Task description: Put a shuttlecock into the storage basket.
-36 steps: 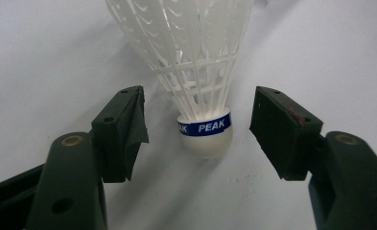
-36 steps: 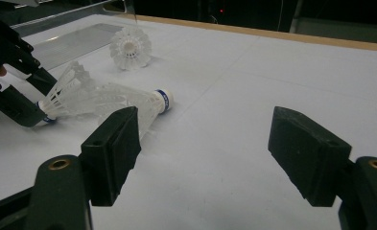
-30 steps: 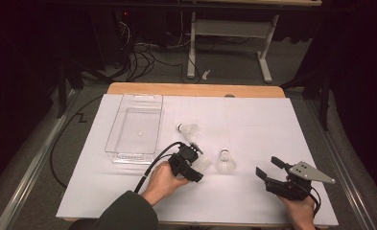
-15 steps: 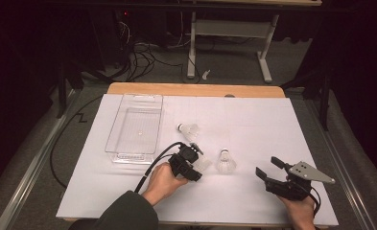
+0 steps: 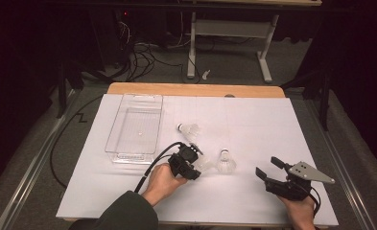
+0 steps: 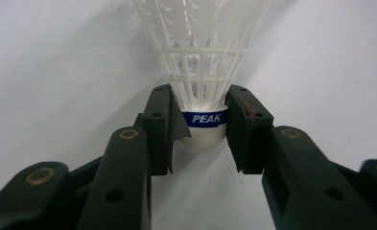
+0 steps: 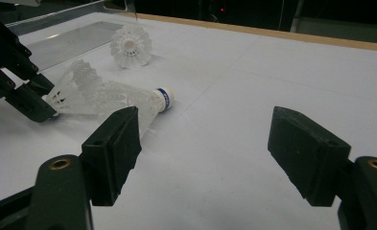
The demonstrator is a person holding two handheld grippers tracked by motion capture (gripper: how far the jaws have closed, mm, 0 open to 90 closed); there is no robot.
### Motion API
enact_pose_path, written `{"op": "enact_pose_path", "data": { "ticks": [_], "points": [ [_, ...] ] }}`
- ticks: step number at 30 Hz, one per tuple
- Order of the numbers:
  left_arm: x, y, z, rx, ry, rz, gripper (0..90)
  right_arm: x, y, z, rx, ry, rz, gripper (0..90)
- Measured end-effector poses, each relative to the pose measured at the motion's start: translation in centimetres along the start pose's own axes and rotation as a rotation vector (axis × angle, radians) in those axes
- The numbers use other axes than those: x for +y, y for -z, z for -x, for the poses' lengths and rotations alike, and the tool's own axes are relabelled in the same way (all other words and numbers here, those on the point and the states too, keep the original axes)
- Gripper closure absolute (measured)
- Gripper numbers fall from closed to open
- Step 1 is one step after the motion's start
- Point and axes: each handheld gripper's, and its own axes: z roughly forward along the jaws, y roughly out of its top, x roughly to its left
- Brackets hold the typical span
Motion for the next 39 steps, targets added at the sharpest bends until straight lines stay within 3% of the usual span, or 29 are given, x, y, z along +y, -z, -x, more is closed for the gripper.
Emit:
{"op": "enact_pose_path", "data": {
  "ticks": [26, 39],
  "points": [
    [-0.6, 2.3, -0.2, -0.022, -0.014, 0.067, 65.1, 0.0, 0.1, 0.0, -0.001, 0.002, 0.003, 27.2],
    [-1.0, 3.5, -0.7, -0.021, 0.001, 0.086, 65.1, 0.0, 0.0, 0.0, -0.002, 0.002, 0.003, 27.2]
  ]
}}
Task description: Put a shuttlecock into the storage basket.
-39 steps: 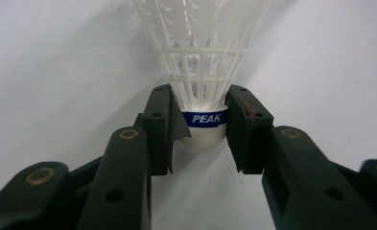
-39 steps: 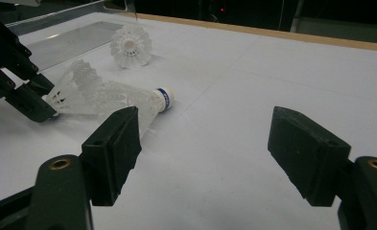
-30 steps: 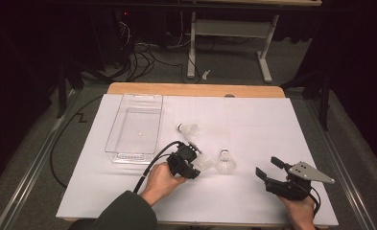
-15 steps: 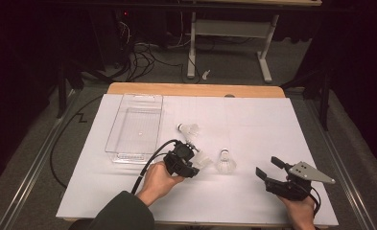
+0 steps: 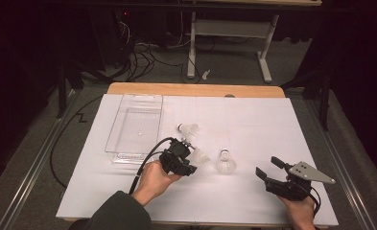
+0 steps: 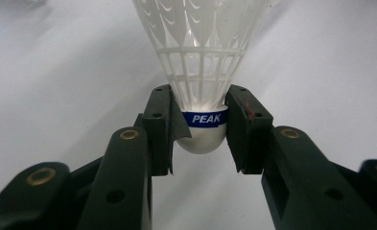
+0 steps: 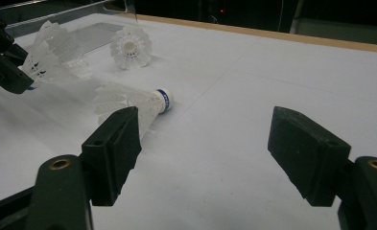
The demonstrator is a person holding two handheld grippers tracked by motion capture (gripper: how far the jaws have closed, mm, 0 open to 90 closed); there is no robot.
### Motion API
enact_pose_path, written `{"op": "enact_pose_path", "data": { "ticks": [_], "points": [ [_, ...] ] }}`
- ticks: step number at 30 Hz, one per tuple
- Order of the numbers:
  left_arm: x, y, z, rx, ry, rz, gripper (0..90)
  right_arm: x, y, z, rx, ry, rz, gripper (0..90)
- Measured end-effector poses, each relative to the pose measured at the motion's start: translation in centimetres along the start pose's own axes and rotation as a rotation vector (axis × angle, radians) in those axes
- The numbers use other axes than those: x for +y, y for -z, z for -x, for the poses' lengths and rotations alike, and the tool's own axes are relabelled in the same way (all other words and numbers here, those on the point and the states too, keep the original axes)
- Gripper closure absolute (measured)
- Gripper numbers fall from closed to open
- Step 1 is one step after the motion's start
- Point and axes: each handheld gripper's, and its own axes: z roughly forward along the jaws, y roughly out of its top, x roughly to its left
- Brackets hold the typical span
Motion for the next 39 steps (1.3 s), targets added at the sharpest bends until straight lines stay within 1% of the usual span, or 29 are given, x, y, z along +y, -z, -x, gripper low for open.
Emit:
{"op": "enact_pose_path", "data": {
  "ticks": [12, 15, 24, 33, 39],
  "points": [
    [-0.3, 0.7, -0.6, 0.010, 0.013, -0.012, 65.1, 0.0, 0.0, 0.0, 0.000, 0.000, -0.001, 27.2],
    [-0.3, 0.8, -0.7, 0.013, 0.018, -0.008, 65.0, 0.0, 0.0, 0.0, 0.000, -0.001, 0.000, 27.2],
    [-0.4, 1.7, -1.3, 0.025, 0.039, 0.044, 65.1, 0.0, 0.0, 0.0, -0.001, -0.001, 0.000, 27.2],
    [-0.6, 2.5, -1.6, 0.043, 0.053, 0.126, 65.1, 0.0, 0.0, 0.0, -0.001, -0.001, 0.001, 27.2],
    [-0.7, 2.7, -1.8, 0.038, 0.051, 0.152, 65.1, 0.0, 0.0, 0.0, -0.001, -0.001, 0.001, 27.2]
  ]
}}
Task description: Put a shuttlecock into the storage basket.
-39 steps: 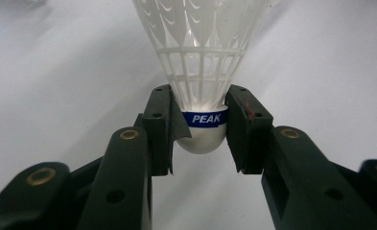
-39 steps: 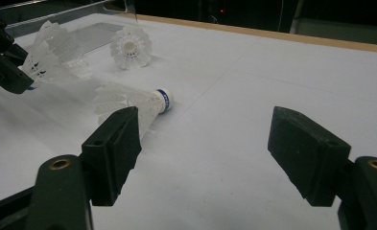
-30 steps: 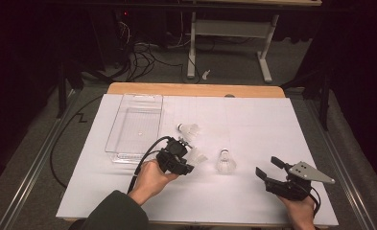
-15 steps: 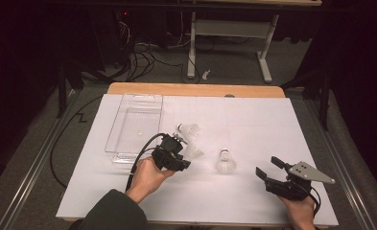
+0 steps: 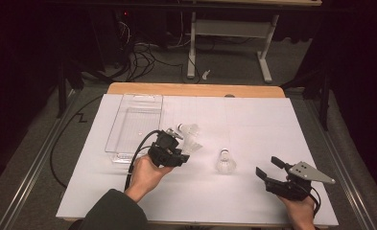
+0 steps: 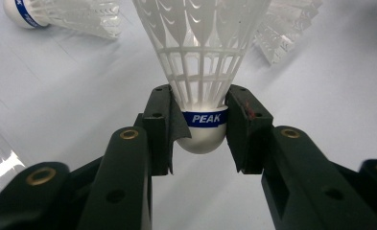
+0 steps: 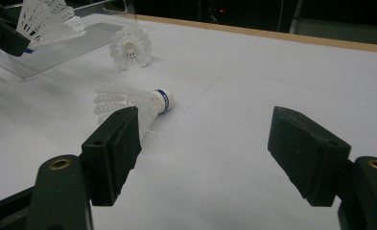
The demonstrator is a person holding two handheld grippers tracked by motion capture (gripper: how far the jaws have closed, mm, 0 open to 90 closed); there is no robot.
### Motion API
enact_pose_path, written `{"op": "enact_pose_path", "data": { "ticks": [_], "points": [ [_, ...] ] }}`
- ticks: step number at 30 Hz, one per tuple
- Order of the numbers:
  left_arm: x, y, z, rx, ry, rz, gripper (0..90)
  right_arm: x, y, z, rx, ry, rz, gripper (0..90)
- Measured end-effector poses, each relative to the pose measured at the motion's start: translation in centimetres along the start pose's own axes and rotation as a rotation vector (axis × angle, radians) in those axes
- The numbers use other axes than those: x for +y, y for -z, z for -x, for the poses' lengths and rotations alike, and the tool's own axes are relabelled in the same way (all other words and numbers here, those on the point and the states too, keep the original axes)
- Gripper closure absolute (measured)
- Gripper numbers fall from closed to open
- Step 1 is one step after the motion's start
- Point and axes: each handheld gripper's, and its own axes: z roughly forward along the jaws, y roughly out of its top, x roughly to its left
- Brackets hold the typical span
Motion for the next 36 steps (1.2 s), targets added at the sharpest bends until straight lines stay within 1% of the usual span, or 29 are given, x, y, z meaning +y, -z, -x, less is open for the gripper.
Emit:
{"op": "enact_pose_path", "data": {
  "ticks": [10, 18, 22, 29, 30, 32, 36],
  "points": [
    [-0.1, 0.7, -0.4, -0.001, 0.007, 0.061, 65.1, 0.0, 0.0, 0.0, -0.001, -0.001, 0.001, 27.2],
    [-0.3, 1.5, -0.9, 0.012, 0.026, 0.109, 65.1, 0.0, 0.0, 0.0, -0.001, -0.001, 0.001, 27.2],
    [-0.4, 1.9, -1.1, 0.016, 0.027, 0.117, 65.1, 0.0, 0.0, 0.0, -0.001, 0.000, 0.000, 27.2],
    [-0.5, 2.4, -1.5, 0.023, 0.045, 0.139, 65.1, 0.0, 0.0, 0.0, 0.000, 0.000, 0.000, 27.2],
    [-0.6, 2.5, -1.6, 0.030, 0.042, 0.143, 65.1, 0.0, 0.0, 0.0, -0.001, -0.001, 0.000, 27.2],
    [-0.6, 2.7, -1.7, 0.026, 0.051, 0.152, 65.1, 0.0, 0.0, 0.0, 0.000, -0.001, 0.000, 27.3],
    [-0.8, 3.2, -1.8, 0.029, 0.052, 0.171, 65.0, 0.0, 0.0, 0.0, -0.001, 0.000, 0.001, 27.2]
  ]
}}
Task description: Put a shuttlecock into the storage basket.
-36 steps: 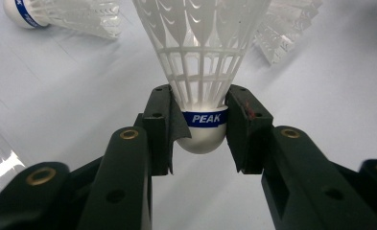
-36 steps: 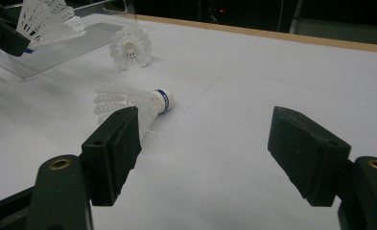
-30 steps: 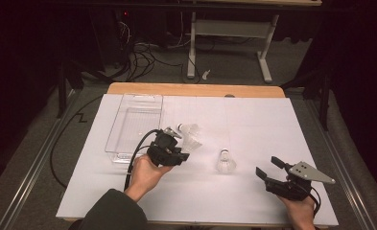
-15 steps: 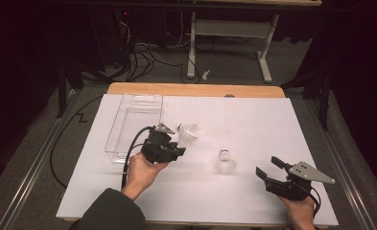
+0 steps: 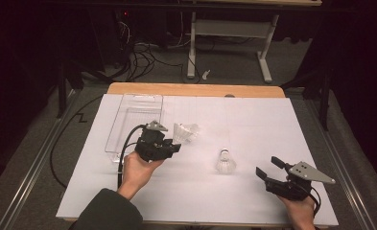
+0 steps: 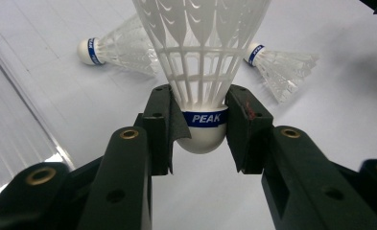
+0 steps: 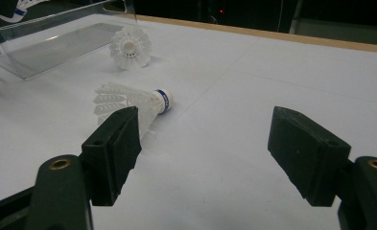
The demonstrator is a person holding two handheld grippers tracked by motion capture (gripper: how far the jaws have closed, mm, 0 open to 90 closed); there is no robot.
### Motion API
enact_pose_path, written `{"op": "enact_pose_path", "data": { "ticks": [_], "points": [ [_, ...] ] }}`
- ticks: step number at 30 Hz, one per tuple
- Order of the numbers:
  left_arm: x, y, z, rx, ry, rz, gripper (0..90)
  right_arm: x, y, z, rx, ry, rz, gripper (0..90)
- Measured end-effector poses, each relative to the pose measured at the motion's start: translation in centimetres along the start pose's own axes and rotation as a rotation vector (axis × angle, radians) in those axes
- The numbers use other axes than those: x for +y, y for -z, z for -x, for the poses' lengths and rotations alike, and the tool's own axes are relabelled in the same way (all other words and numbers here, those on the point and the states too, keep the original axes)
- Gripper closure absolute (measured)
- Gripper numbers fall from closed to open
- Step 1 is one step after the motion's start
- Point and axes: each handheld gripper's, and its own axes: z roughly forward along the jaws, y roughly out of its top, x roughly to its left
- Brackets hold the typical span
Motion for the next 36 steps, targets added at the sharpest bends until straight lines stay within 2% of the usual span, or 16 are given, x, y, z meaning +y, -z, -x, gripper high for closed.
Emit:
{"op": "enact_pose_path", "data": {
  "ticks": [6, 9, 36],
  "points": [
    [-0.1, 0.6, -0.5, 0.002, 0.013, 0.014, 65.0, 0.0, 0.0, 0.0, 0.000, 0.002, -0.001, 27.2],
    [-0.1, 1.0, -0.8, -0.043, 0.043, 0.026, 65.0, 0.0, 0.0, 0.0, 0.000, 0.003, -0.001, 27.2],
    [-0.7, 2.8, -2.4, 0.033, 0.056, 0.082, 65.0, 0.0, 0.0, 0.0, 0.000, 0.002, -0.001, 27.2]
  ]
}}
